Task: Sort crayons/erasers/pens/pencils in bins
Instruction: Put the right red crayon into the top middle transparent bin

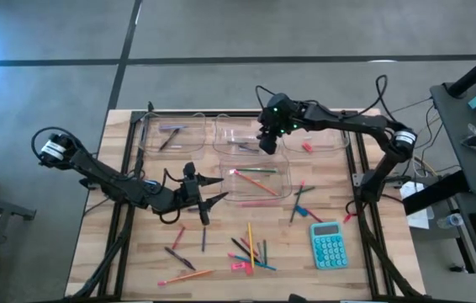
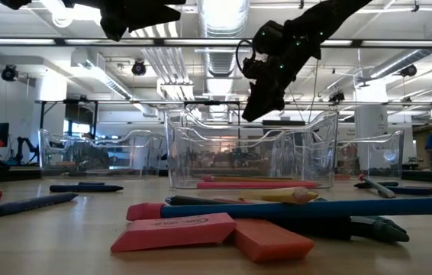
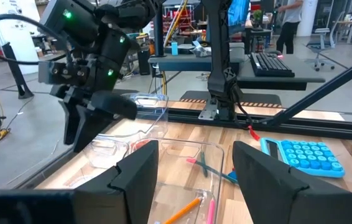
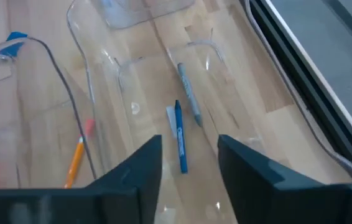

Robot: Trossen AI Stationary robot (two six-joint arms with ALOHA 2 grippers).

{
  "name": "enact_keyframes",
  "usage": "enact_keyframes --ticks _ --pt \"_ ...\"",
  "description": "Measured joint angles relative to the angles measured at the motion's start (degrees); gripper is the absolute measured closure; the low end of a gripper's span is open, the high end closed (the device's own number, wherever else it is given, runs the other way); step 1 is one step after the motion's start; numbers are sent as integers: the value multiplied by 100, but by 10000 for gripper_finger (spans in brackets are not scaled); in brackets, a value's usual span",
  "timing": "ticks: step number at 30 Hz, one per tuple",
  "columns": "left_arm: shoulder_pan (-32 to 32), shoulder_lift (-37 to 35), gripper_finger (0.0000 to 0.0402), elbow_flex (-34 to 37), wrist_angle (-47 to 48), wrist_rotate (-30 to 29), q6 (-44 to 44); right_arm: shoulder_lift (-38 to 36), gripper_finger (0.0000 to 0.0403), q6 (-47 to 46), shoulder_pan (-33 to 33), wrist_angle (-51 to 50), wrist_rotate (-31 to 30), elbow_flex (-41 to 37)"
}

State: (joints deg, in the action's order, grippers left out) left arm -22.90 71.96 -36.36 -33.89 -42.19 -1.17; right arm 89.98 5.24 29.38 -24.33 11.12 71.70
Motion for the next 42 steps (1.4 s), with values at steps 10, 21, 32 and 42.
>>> enact_keyframes --ticks 10,21,32,42 --pt "0 0 210 0 5 0 2 -1113 246 -277 -645 -762 -18 -198" --pt "0 0 210 0 -9 0 0 -3058 266 -1287 -2067 -1082 -288 -1536" --pt "-2 0 210 -2 -13 -1 -4 -4283 268 -2985 -3402 -1707 -1344 -2758" --pt "-4 0 210 -2 -13 -2 -14 -3890 266 -4047 -4392 -1894 -1474 -3562"
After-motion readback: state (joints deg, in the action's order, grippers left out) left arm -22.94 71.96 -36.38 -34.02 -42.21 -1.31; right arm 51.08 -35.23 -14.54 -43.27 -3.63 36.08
